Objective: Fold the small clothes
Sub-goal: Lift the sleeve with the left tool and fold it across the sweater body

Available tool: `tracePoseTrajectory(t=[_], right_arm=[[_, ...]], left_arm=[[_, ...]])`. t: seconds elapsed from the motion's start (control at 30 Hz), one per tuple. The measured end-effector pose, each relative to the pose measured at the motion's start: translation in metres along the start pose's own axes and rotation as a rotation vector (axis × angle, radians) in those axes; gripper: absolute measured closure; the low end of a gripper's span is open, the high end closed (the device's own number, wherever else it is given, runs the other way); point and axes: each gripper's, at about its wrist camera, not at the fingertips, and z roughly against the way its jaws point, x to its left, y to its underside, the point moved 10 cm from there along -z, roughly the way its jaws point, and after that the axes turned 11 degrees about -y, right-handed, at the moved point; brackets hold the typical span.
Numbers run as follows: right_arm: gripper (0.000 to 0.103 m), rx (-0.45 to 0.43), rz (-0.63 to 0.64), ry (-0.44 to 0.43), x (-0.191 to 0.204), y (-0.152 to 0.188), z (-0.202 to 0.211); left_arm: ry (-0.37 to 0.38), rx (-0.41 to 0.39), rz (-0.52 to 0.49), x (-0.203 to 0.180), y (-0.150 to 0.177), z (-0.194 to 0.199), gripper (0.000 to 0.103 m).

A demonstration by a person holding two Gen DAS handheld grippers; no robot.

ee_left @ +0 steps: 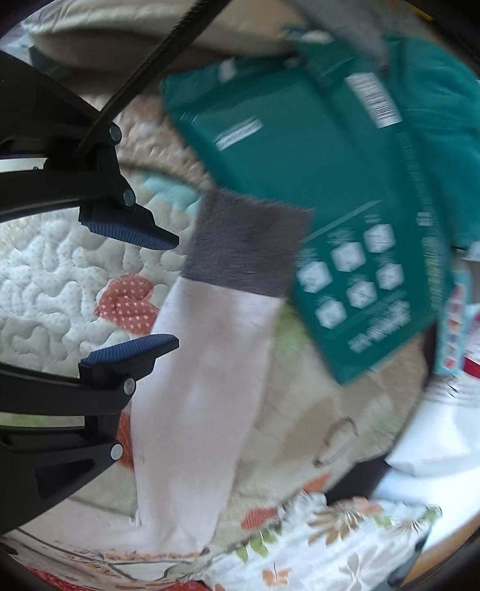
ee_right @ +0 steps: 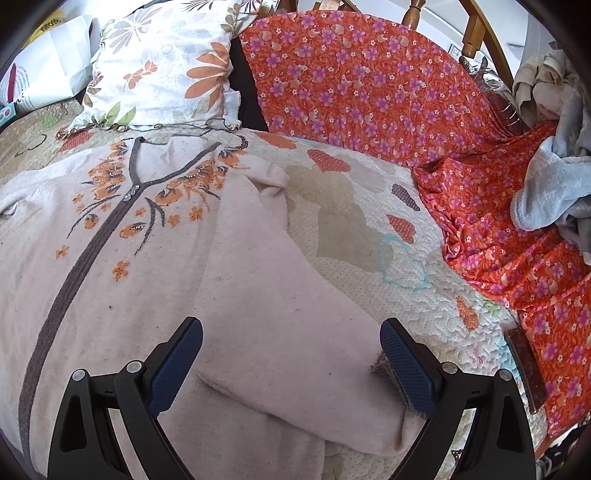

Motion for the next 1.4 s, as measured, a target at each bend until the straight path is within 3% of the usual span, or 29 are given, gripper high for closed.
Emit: tracePoseTrajectory(t=[0.07, 0.13, 0.23, 0.3, 0.33, 0.47, 0.53, 0.67, 0.77, 0.87, 0.97, 1.03, 1.1, 1.17, 1.4], right_arm=[[0.004, 0.005, -0.002, -0.001, 0.000, 0.001, -0.002], [0.004, 0.014, -0.003, 0.001, -0.001, 0.002, -0.005], [0.004, 0.031, -0.006, 0.007, -0.002, 0.004, -0.010], [0.005, 0.038, -0.006, 0.013, -0.003, 0.005, -0.013], [0.005, 0.037, -0.004, 0.016, -0.003, 0.005, -0.013], [0.011, -0.003, 0.006, 0.035, -0.006, -0.002, -0.002], [0.011, -0.035, -0.007, 0.047, -0.013, -0.008, 0.007], [0.011, -0.065, -0.103, 0.041, -0.038, -0.016, 0.018], [0.011, -0.060, -0.210, 0.021, -0.064, -0.015, 0.019], [0.011, -0.054, -0.282, 0.047, -0.090, -0.010, 0.020], [0.011, -0.058, -0.328, 0.036, -0.104, -0.008, 0.023], [0.011, -0.067, -0.360, 0.014, -0.110, -0.008, 0.025], [0.010, -0.078, -0.369, -0.002, -0.111, -0.009, 0.028], [0.010, -0.082, -0.364, -0.023, -0.108, -0.010, 0.029], [0.010, -0.052, -0.365, -0.091, -0.088, -0.003, 0.021]], left_arm=[[0.011, 0.048, 0.015, -0.003, 0.005, -0.018, 0.050], [0.004, 0.002, 0.031, -0.006, -0.003, -0.018, 0.038], [-0.042, -0.006, 0.035, -0.010, -0.013, -0.027, 0.040], [-0.077, -0.037, -0.001, -0.016, -0.019, -0.024, 0.073], [-0.081, -0.049, -0.027, -0.021, -0.021, -0.020, 0.095], [-0.077, -0.173, -0.140, -0.053, -0.029, 0.024, 0.095], [-0.025, -0.239, -0.195, -0.082, -0.026, 0.057, 0.095], [0.186, -0.290, -0.311, -0.177, -0.003, 0.125, 0.095], [0.394, -0.283, -0.429, -0.262, 0.043, 0.178, 0.095], [0.619, -0.212, -0.608, -0.349, 0.125, 0.219, 0.093], [0.670, -0.146, -0.743, -0.386, 0.189, 0.230, 0.082], [0.691, -0.134, -0.772, -0.388, 0.213, 0.237, 0.073], [0.689, -0.146, -0.778, -0.370, 0.223, 0.240, 0.060], [0.641, -0.192, -0.753, -0.349, 0.222, 0.234, 0.049], [0.379, -0.296, -0.683, -0.266, 0.183, 0.180, 0.047]])
